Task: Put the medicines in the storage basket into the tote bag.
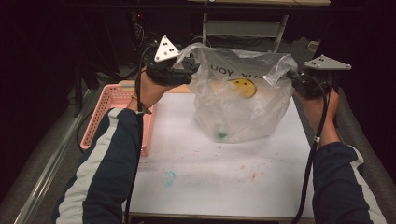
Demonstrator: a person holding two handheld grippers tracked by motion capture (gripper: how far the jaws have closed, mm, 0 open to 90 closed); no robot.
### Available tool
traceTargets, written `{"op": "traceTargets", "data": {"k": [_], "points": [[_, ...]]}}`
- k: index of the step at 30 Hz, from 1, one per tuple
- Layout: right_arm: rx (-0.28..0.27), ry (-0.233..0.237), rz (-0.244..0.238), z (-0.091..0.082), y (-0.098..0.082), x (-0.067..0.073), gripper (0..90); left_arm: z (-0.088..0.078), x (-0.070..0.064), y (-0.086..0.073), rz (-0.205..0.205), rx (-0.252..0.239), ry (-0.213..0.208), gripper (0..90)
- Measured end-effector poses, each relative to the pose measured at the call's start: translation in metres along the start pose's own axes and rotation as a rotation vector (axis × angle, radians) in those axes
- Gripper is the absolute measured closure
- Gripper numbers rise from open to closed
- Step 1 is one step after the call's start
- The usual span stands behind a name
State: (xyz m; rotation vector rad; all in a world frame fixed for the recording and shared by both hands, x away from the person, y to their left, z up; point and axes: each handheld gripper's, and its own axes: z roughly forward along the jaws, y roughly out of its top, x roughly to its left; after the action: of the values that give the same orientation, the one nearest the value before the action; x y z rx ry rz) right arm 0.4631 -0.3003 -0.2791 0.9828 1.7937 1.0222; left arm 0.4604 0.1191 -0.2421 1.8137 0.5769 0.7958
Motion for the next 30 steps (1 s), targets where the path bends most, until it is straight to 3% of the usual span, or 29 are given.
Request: {"op": "traceTargets", "data": {"k": [2,5,8,11,15,18,20,24,27,30], "points": [[0.023,0.002,-0.013,0.003,0.001,-0.004,88.6,-0.006,0.005,0.005,-0.033,-0.022,-0.015,19.3],[0.001,-0.023,0.023,0.003,0.004,-0.010,84.4,-0.009,0.002,0.005,-0.006,-0.025,0.002,19.2],[-0.035,-0.047,0.074,-0.001,0.005,-0.010,52.2,-0.008,-0.007,-0.005,0.024,-0.021,0.022,19.2],[-0.050,-0.051,0.071,-0.005,0.004,-0.004,43.7,-0.007,-0.017,-0.018,0.048,-0.015,0.043,19.2],[-0.100,-0.042,0.076,-0.022,0.005,-0.002,39.5,-0.009,-0.027,-0.033,0.060,-0.008,0.043,19.2],[-0.141,-0.030,0.098,-0.038,0.004,-0.002,35.5,-0.015,-0.032,-0.045,0.042,-0.016,0.034,19.2],[-0.138,-0.020,0.083,-0.047,0.001,0.001,31.4,-0.019,-0.036,-0.055,0.035,-0.017,0.023,19.2],[-0.132,0.001,0.058,-0.059,-0.009,0.005,29.7,-0.025,-0.044,-0.072,0.065,0.003,0.024,19.2],[-0.132,0.030,0.064,-0.067,-0.012,0.006,27.9,-0.029,-0.043,-0.075,0.070,0.014,0.050,19.4],[-0.150,0.043,0.063,-0.078,-0.010,0.008,27.5,-0.035,-0.037,-0.074,0.050,-0.002,0.060,20.1]]}}
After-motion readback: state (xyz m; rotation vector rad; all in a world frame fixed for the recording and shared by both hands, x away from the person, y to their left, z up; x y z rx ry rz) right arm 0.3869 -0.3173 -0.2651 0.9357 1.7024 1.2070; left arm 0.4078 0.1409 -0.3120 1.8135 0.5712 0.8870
